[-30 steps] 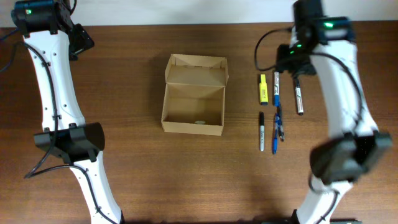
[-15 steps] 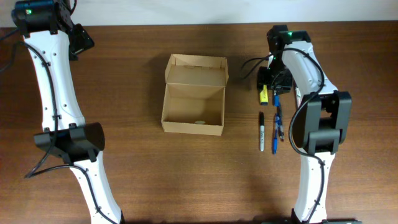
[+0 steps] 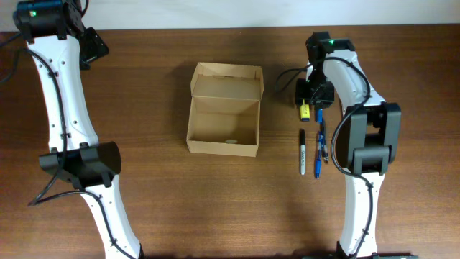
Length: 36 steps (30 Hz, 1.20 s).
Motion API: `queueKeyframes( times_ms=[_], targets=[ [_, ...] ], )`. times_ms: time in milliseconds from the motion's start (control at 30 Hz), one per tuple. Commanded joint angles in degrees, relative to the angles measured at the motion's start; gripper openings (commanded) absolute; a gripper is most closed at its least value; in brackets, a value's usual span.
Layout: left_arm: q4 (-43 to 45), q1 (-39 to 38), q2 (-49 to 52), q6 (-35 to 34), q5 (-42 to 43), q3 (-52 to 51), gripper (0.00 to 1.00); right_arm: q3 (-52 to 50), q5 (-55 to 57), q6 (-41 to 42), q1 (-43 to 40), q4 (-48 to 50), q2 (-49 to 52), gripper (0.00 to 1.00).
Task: Pack container
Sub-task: 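Grasp the yellow highlighter with the right gripper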
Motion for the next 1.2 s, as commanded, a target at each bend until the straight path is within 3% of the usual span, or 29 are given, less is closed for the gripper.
queueKeyframes(
  times_ms=[0,200,267,300,333,400,833,1167],
  targets=[
    [-0.15,0.26,-1.09,0.52,-0.61,-0.28,1.0,-0.22,-0.83,-0.35,0.33,0.2,0.94,0.52],
    [-0.15,0.26,-1.09,0.52,-0.61,-0.28,1.0,-0.22,-0.42,-0.35,0.31,0.96,1.07,0.5],
    [-0.15,0.26,-1.09,0.52,-0.61,-0.28,1.0,-0.22,-0.42,-0.35,0.33,0.98,1.29,0.36],
    [-0.15,0.26,-1.09,0.52,-0.61,-0.28,1.0,-0.22,-0.42,-0.35,0.33,0.94,1.51,0.19],
    [-0.15,0.26,-1.09,0.52,-0.61,-0.28,1.0,-0.22,-0.42,-0.35,0.33,0.74,1.6,0.09],
    [-0.15,0.26,-1.09,0.52,-0.61,-0.28,1.0,-0.22,-0.42,-0.35,0.33,0.5,1.9,0.04],
    [-0.15,0.26,-1.09,0.52,-0.61,-0.28,1.0,2.12,-0.39,-1.53,0.31,-2.78,0.96,0.04],
    [-0.15,0.26,-1.09,0.52,-0.61,-0.28,1.0,23.04,-0.48,-5.11,2.36,-15.26,-5.07,0.04]
  ],
)
